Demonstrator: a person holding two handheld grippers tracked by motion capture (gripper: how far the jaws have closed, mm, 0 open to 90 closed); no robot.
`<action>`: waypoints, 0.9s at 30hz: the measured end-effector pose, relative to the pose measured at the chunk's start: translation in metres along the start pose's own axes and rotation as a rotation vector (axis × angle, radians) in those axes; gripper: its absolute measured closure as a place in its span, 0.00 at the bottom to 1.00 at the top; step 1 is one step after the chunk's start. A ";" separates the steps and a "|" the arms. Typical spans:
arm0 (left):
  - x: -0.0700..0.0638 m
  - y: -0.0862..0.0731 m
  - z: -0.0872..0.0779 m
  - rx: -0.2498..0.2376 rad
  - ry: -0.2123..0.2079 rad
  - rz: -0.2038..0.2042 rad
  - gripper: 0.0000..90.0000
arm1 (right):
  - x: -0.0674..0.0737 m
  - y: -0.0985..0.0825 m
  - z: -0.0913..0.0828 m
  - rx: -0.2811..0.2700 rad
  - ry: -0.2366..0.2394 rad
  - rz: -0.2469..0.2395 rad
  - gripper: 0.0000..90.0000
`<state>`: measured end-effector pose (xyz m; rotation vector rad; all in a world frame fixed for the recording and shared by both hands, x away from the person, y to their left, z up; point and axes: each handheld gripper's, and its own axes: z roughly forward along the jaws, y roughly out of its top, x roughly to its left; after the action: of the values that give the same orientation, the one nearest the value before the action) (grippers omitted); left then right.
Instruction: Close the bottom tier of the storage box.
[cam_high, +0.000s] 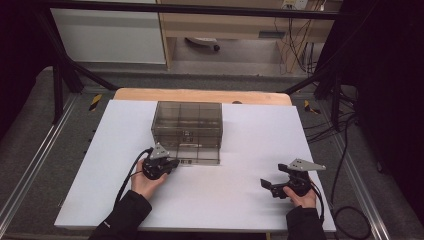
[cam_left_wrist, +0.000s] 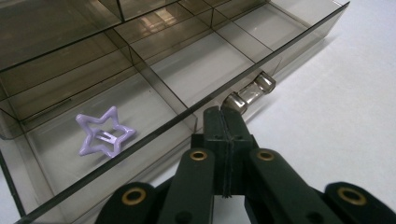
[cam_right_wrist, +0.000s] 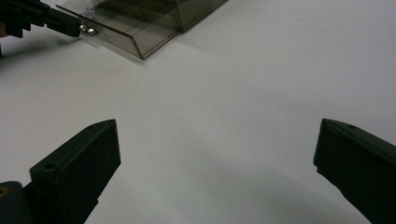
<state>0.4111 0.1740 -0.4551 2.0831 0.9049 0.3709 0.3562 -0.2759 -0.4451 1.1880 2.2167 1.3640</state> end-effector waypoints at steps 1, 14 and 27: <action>0.000 0.000 0.000 0.000 0.001 0.000 1.00 | 0.000 0.000 0.000 0.001 0.000 0.001 0.01; 0.002 0.002 0.003 0.002 0.005 0.003 1.00 | 0.000 0.000 0.000 0.000 0.001 0.001 0.01; 0.004 0.003 0.006 0.001 0.014 0.012 1.00 | 0.000 0.000 0.000 0.000 0.000 0.000 0.01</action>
<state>0.4187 0.1726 -0.4565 2.0896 0.9016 0.3923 0.3562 -0.2757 -0.4453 1.1883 2.2171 1.3643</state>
